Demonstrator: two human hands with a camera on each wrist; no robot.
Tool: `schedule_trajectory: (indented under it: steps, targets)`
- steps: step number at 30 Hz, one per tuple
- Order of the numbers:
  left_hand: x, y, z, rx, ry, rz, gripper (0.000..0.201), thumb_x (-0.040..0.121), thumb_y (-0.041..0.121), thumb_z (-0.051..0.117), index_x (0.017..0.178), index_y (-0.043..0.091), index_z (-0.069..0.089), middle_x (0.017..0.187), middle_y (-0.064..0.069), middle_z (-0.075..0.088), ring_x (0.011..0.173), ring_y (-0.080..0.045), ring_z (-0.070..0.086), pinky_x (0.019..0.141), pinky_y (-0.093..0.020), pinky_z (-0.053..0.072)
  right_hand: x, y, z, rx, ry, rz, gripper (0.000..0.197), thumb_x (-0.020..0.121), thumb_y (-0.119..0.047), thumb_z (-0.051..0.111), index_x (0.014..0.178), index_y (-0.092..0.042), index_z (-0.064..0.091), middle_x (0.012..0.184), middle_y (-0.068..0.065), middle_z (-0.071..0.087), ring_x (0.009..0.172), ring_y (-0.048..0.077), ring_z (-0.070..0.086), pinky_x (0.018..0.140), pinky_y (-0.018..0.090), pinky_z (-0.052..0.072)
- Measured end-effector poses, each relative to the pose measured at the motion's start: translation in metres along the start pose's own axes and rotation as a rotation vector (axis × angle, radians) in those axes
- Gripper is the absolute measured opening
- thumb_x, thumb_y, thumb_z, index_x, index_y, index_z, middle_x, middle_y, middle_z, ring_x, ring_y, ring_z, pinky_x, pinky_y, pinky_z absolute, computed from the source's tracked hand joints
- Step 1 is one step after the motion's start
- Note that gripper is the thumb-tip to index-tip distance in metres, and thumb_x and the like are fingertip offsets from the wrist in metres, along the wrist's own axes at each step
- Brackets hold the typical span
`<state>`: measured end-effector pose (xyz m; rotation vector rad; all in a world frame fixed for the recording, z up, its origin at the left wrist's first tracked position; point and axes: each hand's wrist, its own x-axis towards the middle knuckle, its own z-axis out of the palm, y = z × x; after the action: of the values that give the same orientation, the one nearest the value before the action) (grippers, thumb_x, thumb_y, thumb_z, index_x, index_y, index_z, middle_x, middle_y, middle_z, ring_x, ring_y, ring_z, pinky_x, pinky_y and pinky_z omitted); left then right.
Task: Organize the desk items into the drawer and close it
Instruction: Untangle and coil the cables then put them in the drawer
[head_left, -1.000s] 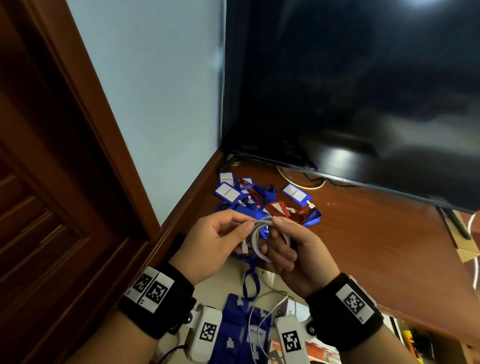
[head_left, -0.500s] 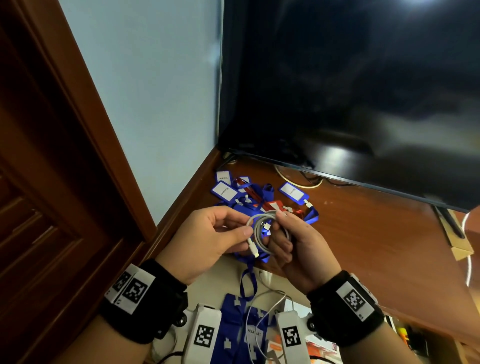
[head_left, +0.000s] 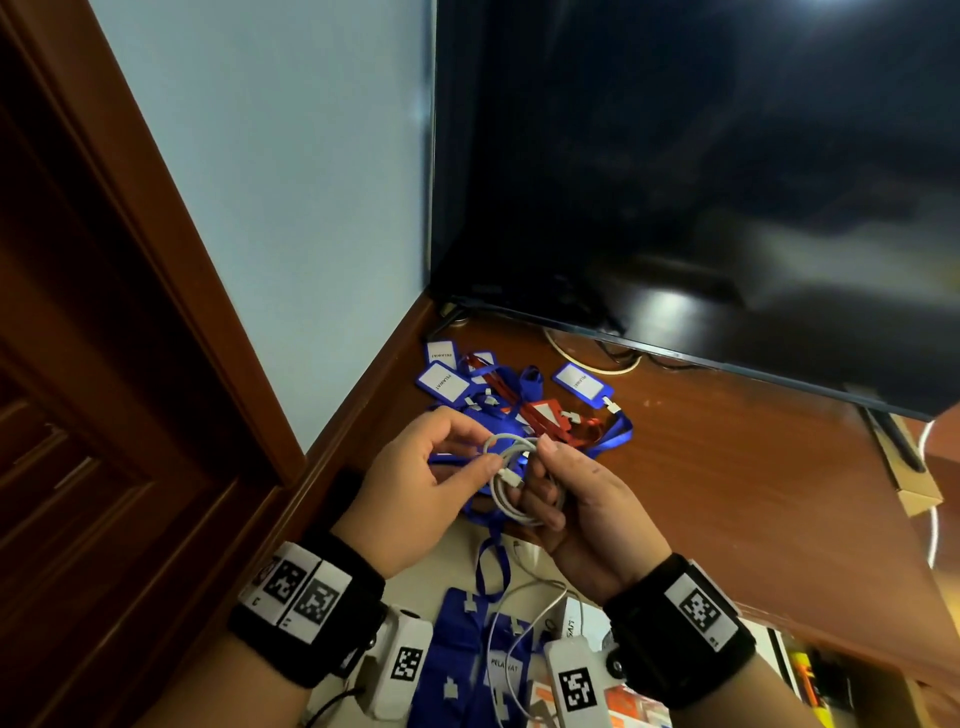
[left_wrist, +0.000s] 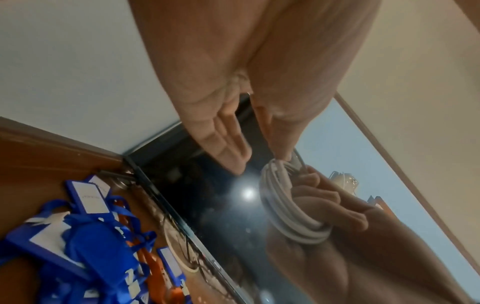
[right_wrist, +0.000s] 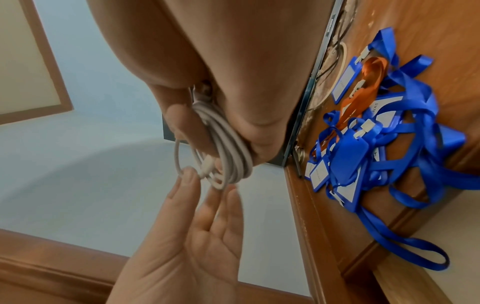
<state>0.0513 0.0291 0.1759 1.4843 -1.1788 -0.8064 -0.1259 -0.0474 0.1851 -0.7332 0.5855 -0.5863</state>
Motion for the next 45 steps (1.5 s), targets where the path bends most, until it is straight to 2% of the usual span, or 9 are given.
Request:
schedule_trajectory:
  steps: [5,12,18,21,24,29,34,38,45]
  targets:
    - [-0.001,-0.009,0.008,-0.103,-0.161,-0.070,0.027,0.092,0.025,0.077,0.101,0.015,0.053,0.097,-0.012,0.076,0.096,-0.032,0.075,0.091,-0.060,0.057,0.001,0.004,-0.004,-0.043,-0.012,-0.007,0.028,0.103,-0.024,0.055,0.081,-0.006,0.056,0.066,0.008,0.042,0.054,0.015,0.040,0.074,0.031,0.044]
    - [0.005,-0.017,0.010,0.027,-0.084,-0.073,0.037,0.086,0.024,0.084,0.103,0.030,0.052,0.093,-0.008,0.074,0.085,-0.024,0.074,0.081,-0.050,0.061,0.002,0.011,-0.010,-0.166,0.028,0.018,0.036,0.098,-0.027,0.066,0.097,0.009,0.067,0.091,0.021,0.064,0.083,0.029,0.060,0.086,0.038,0.050]
    - [0.008,-0.023,0.009,0.017,-0.238,-0.214,0.028,0.086,0.018,0.083,0.111,0.023,0.074,0.103,0.001,0.079,0.097,-0.014,0.075,0.094,-0.044,0.060,-0.006,0.013,-0.007,-0.398,0.093,-0.007,0.038,0.107,-0.027,0.046,0.076,-0.012,0.063,0.056,-0.006,0.059,0.045,0.003,0.050,0.047,0.014,0.039]
    - [0.006,-0.026,0.013,-0.326,-0.344,-0.358,0.031,0.090,0.007,0.076,0.121,0.009,0.074,0.113,-0.013,0.077,0.102,-0.020,0.072,0.090,-0.032,0.056,-0.009,0.010,-0.007,-0.333,0.096,0.004,0.036,0.107,-0.028,0.045,0.089,-0.004,0.064,0.058,0.000,0.061,0.042,0.004,0.051,0.042,0.014,0.040]
    - [0.004,-0.028,0.017,-0.721,-0.331,-0.511,0.037,0.089,0.010,0.072,0.124,-0.001,0.070,0.106,-0.017,0.070,0.088,-0.016,0.067,0.076,-0.023,0.055,-0.009,0.010,-0.010,-0.345,0.098,-0.023,0.040,0.101,-0.040,0.048,0.079,-0.014,0.070,0.059,-0.001,0.059,0.043,0.008,0.042,0.043,0.019,0.032]
    - [0.002,-0.038,0.019,-1.148,-0.377,-0.648,0.045,0.078,0.018,0.079,0.119,0.001,0.074,0.108,-0.014,0.071,0.093,-0.023,0.060,0.084,-0.033,0.047,-0.011,0.007,-0.011,-0.252,0.146,-0.036,0.040,0.101,-0.043,0.052,0.074,-0.017,0.066,0.068,0.008,0.058,0.051,0.014,0.039,0.050,0.027,0.026]
    - [-0.002,-0.043,0.027,-1.244,-0.352,-0.586,0.054,0.068,0.009,0.092,0.118,0.000,0.074,0.109,-0.016,0.073,0.096,-0.028,0.071,0.080,-0.039,0.061,-0.012,0.001,-0.005,-0.092,0.149,-0.021,0.034,0.097,-0.042,0.058,0.075,-0.017,0.060,0.077,0.013,0.050,0.055,0.013,0.043,0.067,0.033,0.041]
    - [-0.002,-0.049,0.037,-1.257,-0.310,-0.525,0.055,0.056,0.017,0.104,0.103,0.001,0.078,0.098,-0.017,0.072,0.078,-0.024,0.067,0.066,-0.029,0.060,-0.014,-0.007,0.001,-0.017,0.085,-0.008,0.036,0.101,-0.039,0.053,0.076,-0.013,0.058,0.064,0.004,0.047,0.051,0.012,0.042,0.054,0.024,0.044]
    - [-0.007,-0.051,0.047,-1.366,-0.353,-0.417,0.036,0.101,0.022,0.068,0.129,0.000,0.067,0.115,-0.015,0.068,0.090,-0.011,0.064,0.080,-0.019,0.053,-0.013,-0.006,-0.001,0.062,-0.089,-0.047,0.034,0.099,-0.039,0.058,0.081,-0.010,0.061,0.070,0.007,0.047,0.053,0.013,0.042,0.054,0.028,0.038]
